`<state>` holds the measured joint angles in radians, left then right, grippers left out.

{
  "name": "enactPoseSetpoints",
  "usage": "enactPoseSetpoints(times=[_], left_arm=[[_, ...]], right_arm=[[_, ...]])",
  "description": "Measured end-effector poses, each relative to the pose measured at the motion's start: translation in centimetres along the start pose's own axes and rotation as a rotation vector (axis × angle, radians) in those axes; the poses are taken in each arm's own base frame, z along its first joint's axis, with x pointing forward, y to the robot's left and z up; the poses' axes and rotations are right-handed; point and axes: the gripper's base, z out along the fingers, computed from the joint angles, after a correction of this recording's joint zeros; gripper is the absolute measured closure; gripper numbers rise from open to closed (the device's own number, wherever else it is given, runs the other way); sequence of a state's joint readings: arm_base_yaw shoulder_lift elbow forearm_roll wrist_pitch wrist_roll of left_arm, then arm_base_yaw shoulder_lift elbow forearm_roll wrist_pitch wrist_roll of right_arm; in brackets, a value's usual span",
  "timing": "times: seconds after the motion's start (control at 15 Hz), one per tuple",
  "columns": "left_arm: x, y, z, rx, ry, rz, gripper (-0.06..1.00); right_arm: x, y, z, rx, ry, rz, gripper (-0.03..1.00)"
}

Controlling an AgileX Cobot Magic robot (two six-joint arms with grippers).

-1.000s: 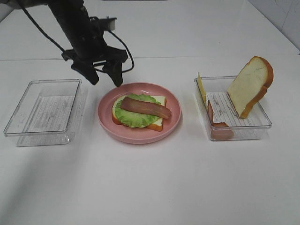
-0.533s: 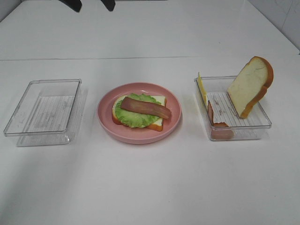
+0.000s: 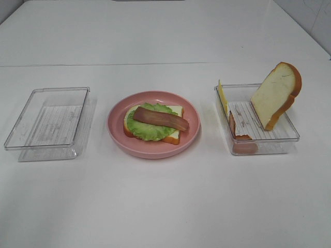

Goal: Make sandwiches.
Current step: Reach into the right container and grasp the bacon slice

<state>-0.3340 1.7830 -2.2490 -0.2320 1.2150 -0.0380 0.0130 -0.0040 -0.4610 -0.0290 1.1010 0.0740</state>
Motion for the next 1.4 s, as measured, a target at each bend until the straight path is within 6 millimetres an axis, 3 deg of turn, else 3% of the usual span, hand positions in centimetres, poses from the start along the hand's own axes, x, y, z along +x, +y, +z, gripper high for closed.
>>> enactPoseSetpoints(times=[0.2, 0.27, 0.47, 0.67, 0.87, 1.0, 1.13, 1.2, 1.27, 1.4], left_arm=[[1.4, -1.2, -5.6, 0.019, -0.042, 0.032, -0.04], [4.6, -1.8, -10.2, 0.016, -0.043, 0.080, -0.04], [10.5, -1.7, -13.6, -0.009, 0.011, 0.103, -0.04], [18.5, -1.2, -17.9, -0.062, 0.007, 0.128, -0.04], [26.7, -0.4, -20.7, -0.105, -0.043, 0.153, -0.04], [31.7, 0.2, -20.7, -0.103, -0.062, 0.156, -0.05], [34.5, 0.6, -20.6, -0.100, -0.084, 0.160, -0.05], [36.0, 0.8, -20.3, -0.098, -0.096, 0.161, -0.05], [38.1, 1.1, -19.6, -0.087, -0.107, 0.169, -0.05], [39.6, 1.2, -18.9, -0.071, -0.109, 0.225, -0.05]], right_arm=[[0.0, 0.0, 0.0, 0.000, 0.000, 0.000, 0.03], [0.0, 0.0, 0.0, 0.002, 0.000, -0.001, 0.03], [0.0, 0.0, 0.0, 0.002, 0.000, -0.001, 0.03], [0.0, 0.0, 0.0, -0.002, -0.001, 0.001, 0.03], [-0.7, 0.2, -0.6, -0.021, -0.056, 0.002, 0.03], [-2.3, 0.6, -1.3, -0.056, -0.078, -0.005, 0.03], [-4.3, 1.0, -1.8, -0.085, -0.056, -0.039, 0.03], [-5.8, 1.2, -2.1, -0.096, -0.039, -0.069, 0.03], [-9.2, 1.5, -2.6, -0.109, -0.019, -0.122, 0.03], [-12.2, 1.7, -2.4, -0.110, 0.003, -0.163, 0.03]])
